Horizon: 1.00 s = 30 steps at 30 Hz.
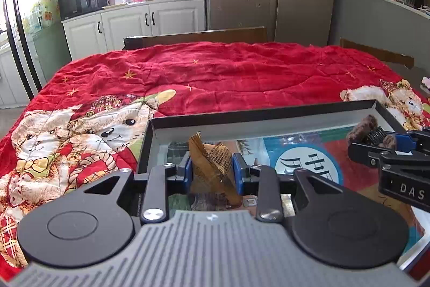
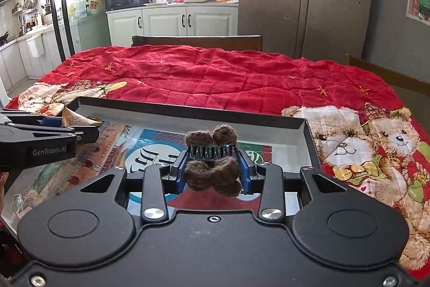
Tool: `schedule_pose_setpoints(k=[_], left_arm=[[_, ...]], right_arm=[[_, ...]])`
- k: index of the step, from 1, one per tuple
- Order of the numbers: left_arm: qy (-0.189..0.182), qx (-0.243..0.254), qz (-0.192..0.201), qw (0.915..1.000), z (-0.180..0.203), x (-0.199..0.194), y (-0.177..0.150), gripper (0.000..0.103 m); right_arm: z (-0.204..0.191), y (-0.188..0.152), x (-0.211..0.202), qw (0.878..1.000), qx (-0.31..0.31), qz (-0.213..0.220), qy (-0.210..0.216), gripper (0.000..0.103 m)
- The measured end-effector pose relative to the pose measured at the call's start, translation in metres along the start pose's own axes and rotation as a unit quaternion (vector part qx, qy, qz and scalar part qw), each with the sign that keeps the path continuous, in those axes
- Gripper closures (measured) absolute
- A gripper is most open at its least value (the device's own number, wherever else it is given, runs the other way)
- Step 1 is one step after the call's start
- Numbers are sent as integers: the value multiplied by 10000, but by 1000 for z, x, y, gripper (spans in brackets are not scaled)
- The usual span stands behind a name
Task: Organize objects
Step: 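Carry the hair clip in the right gripper into the box while the left gripper carries the paper triangle there, then open the right gripper to drop the hair clip while the left gripper releases the paper triangle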
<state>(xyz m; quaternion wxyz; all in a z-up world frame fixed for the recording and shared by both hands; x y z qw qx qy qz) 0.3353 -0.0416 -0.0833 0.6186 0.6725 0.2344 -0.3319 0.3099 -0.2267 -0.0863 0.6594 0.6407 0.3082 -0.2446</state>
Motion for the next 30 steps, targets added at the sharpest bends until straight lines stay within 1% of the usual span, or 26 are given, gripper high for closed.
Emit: schedule_pose_setpoints(k=[2,5,11,19,25,29,30], left_arm=[[-28,6,-31,10000,1,1,0,69],[30,60,-57,10000,2,2,1,69],[4,75,-240,9997,2,8,-1,69],[78,206,-322,9992,5,10,-3,68],[152,320,-376,9987,8,11,-5,64],[156,314,-387,9986,8,12,-5,63],[153,312,-388,9986,8,12,-5,61]], right_arm=[[1,-1,4,10000,32,-59,-2,67],[3,-1,10,9999,47,-130,2,67],[2,-2,16,9997,13,-239,-24,67],[4,-5,21,9992,73,-402,-8,67],[3,-6,23,9990,37,-440,-18,66],[2,-6,23,9989,1,-463,-34,66],[2,-6,23,9989,-4,-464,-36,66]])
Point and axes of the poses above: each gripper's, at about its wrist camera, not at the fingertips, and x roughly the way its jaws point, z to its right, y to its top, the point moved 9 cm from there along x, roughly the way its jaws point, and after that the axes turned 9 degrees about -z, right-handed, at the moved point
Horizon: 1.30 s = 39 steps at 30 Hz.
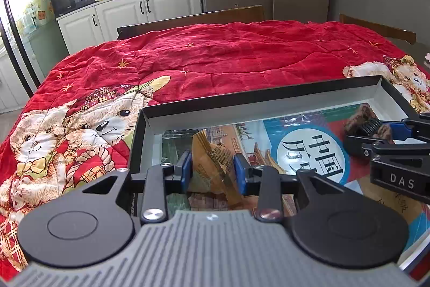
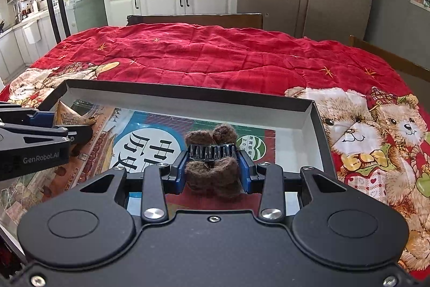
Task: Organize objects
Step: 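Open the right gripper to drop the hair clip while the left gripper releases the paper triangle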
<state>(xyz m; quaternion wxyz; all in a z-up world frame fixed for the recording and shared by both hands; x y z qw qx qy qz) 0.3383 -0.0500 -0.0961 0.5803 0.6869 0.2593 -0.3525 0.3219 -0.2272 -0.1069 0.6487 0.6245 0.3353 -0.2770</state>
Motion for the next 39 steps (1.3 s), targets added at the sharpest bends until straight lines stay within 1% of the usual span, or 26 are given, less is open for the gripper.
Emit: schedule_pose_setpoints(k=[1,3,5,9,14,17,26,30,39], left_arm=[[0,0,-3,10000,0,0,0,61],[-9,5,-7,10000,0,0,0,55],[-19,-4,-12,10000,-1,0,0,54],[-20,-25,3,10000,-2,-1,0,47],[-5,-16,45,10000,-2,-3,1,45],[12,-20,80,10000,-3,-5,2,41],[72,52,229,9997,-1,-19,3,36],[119,62,291,9995,-1,-27,3,33],[226,112,448,9987,1,-51,1,27]], right_arm=[[0,0,0,10000,-8,-2,-1,66],[0,-1,0,10000,-12,-7,7,65],[0,0,0,10000,-9,-8,12,65],[0,-1,0,10000,29,-9,22,61],[2,0,0,9999,71,-19,77,54],[3,0,-2,9999,91,-12,93,52],[4,-1,-14,9999,106,107,83,52],[4,-4,-25,9997,134,126,185,52],[5,-8,-52,9994,145,230,230,50]])
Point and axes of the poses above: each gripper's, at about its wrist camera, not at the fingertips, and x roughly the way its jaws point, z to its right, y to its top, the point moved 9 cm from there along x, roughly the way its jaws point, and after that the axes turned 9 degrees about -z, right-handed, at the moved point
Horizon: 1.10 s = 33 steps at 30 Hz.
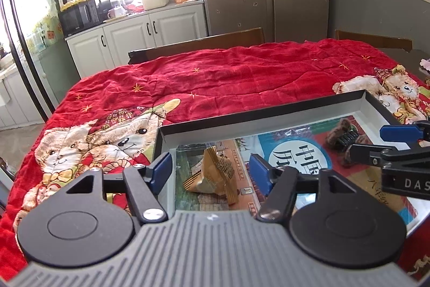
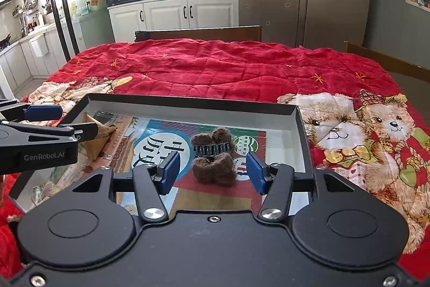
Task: Organize objects
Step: 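Open the right gripper to drop the hair clip while the left gripper releases the paper triangle, then withdraw both grippers from the box back toward the remaining accessories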
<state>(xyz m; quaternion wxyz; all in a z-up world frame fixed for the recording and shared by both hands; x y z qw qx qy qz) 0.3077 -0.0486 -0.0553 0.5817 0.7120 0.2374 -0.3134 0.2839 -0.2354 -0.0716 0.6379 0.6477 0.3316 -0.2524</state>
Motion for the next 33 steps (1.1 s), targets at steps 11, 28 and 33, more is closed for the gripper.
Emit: schedule_pose_setpoints(k=[11,28,33], left_arm=[[71,27,114,9999,-3,-29,-9,20],[12,64,186,9998,-1,-71,-36,16],[-24,64,215,9997,-2,-85,-47,15]], right_arm=[[0,-17,-29,10000,28,4,47,49],[-9,-45,-73,9999,-103,54,-42,48],[-10,-52,-80,9999,-124,32,-47,47]])
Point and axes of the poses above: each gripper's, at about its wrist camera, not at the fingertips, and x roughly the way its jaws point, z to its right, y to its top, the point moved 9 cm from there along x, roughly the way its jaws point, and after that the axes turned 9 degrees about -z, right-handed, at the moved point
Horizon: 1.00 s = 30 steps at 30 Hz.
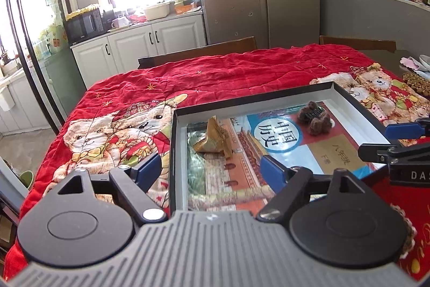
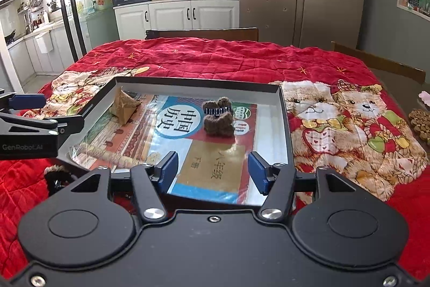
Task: Organize objects
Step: 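Withdraw both grippers from the box back toward the remaining accessories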
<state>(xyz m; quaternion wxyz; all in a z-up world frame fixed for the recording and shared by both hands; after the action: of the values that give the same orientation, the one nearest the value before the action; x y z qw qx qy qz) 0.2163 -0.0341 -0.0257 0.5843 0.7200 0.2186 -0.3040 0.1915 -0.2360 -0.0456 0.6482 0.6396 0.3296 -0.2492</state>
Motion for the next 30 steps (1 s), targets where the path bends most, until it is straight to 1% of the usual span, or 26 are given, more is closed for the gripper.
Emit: schedule_pose_setpoints(k=[10,15,23,30], left_arm=[[-127,149,99,9998,9,-27,-18,13],[-245,200,84,9995,16,-37,-31,13],[-463,455,-17,9979,31,-50,-60,13],[-660,590,-186,9959,40,-57,-88,12]], right_arm=[[-4,-25,-24,9999,-128,-19,36,46],[-4,-39,-35,9998,-197,-24,29,46],[-1,-62,-45,9998,-198,-65,41,46],[1,-93,-46,9995,-228,-211,12,48]])
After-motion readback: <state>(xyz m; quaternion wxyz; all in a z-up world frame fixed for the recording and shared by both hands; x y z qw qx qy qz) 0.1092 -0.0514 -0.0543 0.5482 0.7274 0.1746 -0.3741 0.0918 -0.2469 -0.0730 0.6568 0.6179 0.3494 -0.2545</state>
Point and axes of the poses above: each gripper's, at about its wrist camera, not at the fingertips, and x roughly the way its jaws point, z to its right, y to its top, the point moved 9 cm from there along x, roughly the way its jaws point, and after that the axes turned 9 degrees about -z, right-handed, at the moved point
